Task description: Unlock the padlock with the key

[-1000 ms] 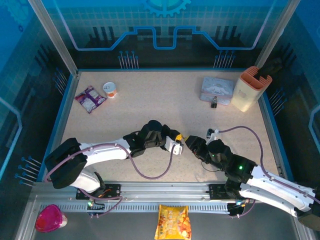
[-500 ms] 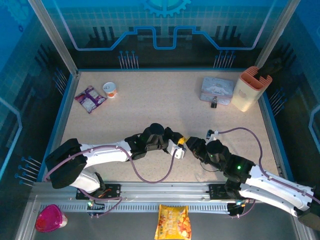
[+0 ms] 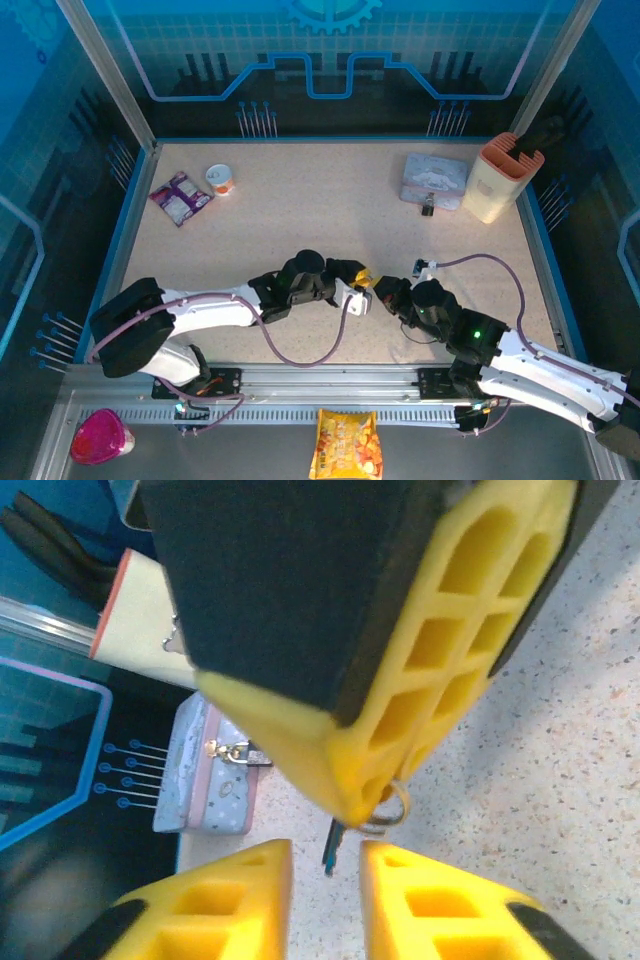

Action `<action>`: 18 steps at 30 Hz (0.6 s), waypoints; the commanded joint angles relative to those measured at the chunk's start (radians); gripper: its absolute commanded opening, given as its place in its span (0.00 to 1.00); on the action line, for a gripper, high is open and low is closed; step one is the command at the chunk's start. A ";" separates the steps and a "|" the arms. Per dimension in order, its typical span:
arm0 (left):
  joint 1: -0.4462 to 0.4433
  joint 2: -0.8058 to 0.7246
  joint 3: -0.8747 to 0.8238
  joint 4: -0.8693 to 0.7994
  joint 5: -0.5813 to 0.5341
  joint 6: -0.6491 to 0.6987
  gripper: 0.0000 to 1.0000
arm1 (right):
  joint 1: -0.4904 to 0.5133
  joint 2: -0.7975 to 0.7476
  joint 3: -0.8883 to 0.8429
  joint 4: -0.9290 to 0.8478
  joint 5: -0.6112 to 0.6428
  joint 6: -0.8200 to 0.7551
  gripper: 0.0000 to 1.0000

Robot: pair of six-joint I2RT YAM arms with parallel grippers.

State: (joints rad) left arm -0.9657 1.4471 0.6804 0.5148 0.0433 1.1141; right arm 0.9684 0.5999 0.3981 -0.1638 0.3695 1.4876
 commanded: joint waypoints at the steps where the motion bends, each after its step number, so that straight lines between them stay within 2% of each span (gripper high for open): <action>1: 0.009 -0.089 -0.053 0.126 -0.010 -0.226 0.38 | 0.004 -0.026 0.028 -0.024 0.056 -0.112 0.00; 2: 0.015 -0.113 -0.061 0.135 -0.018 -0.301 0.44 | -0.001 -0.034 0.027 -0.020 0.062 -0.146 0.00; 5: 0.053 -0.210 -0.070 0.111 -0.031 -0.618 0.50 | -0.009 -0.072 0.004 0.058 0.062 -0.295 0.00; 6: 0.070 -0.240 -0.060 0.089 -0.058 -0.770 0.53 | -0.010 -0.084 -0.004 0.083 0.063 -0.345 0.00; 9: 0.128 -0.307 0.010 -0.116 -0.023 -1.121 0.54 | -0.010 -0.115 -0.039 0.186 0.044 -0.489 0.00; 13: 0.163 -0.341 0.046 -0.242 0.059 -1.430 0.54 | -0.005 -0.128 -0.112 0.380 -0.005 -0.611 0.00; 18: 0.176 -0.312 0.052 -0.231 0.211 -1.694 0.52 | 0.017 -0.085 -0.146 0.533 -0.026 -0.691 0.00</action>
State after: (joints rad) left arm -0.7944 1.1168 0.7120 0.3317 0.1345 -0.2947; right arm 0.9672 0.5018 0.2623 0.2005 0.3614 0.9089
